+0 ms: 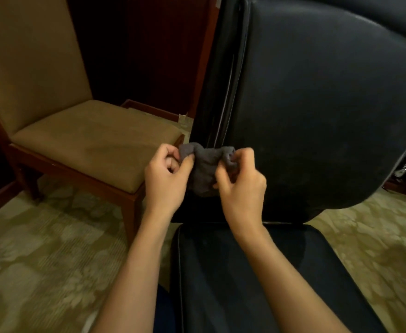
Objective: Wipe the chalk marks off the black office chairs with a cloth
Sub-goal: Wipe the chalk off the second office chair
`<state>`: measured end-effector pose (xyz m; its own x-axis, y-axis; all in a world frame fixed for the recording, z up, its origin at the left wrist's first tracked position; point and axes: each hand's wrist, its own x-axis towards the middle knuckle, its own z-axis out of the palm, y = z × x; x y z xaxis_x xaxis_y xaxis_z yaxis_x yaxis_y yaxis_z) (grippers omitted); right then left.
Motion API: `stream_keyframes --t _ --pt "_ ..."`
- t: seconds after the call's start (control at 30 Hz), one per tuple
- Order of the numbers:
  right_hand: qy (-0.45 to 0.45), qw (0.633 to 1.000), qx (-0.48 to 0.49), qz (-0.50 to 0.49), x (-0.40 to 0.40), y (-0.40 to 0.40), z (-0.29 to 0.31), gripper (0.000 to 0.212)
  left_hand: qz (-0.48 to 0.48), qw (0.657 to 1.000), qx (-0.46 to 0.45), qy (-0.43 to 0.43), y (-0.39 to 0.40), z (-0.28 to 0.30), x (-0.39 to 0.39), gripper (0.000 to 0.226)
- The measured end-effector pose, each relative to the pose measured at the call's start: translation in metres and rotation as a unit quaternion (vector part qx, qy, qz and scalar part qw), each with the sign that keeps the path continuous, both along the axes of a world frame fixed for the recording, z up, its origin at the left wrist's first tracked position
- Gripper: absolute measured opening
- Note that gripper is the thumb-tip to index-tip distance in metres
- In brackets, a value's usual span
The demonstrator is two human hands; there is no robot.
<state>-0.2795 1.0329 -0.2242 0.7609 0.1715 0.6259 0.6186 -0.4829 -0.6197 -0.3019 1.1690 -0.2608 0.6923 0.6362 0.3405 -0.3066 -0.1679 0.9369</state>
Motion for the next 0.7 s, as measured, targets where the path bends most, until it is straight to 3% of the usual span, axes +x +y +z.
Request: stream_keyframes --t 0.1,0.27,0.37,0.47,0.57,0.7 --pt "0.011 1.0 0.005 -0.013 -0.009 0.003 -0.038 0.027 0.02 0.997 -0.017 0.068 -0.006 -0.029 -0.01 0.015" --pt "0.089 0.995 -0.036 -0.013 -0.011 -0.004 -0.084 0.025 -0.012 0.981 -0.134 0.138 -0.018 -0.065 -0.025 0.007" --pt "0.132 0.991 0.018 -0.028 -0.019 -0.01 -0.096 0.026 -0.022 0.975 -0.169 0.146 -0.022 -0.073 -0.03 0.012" --pt "0.055 0.997 0.057 -0.024 -0.019 -0.003 -0.067 0.02 -0.03 0.972 -0.204 0.111 -0.026 -0.066 -0.032 0.01" --pt "-0.036 0.998 0.05 -0.009 -0.011 0.005 -0.02 0.015 -0.047 0.966 -0.254 0.01 -0.031 -0.042 -0.035 0.009" --pt "-0.063 0.997 0.041 -0.037 -0.006 0.011 -0.01 0.016 -0.032 0.97 -0.239 -0.013 -0.037 -0.031 -0.035 0.008"
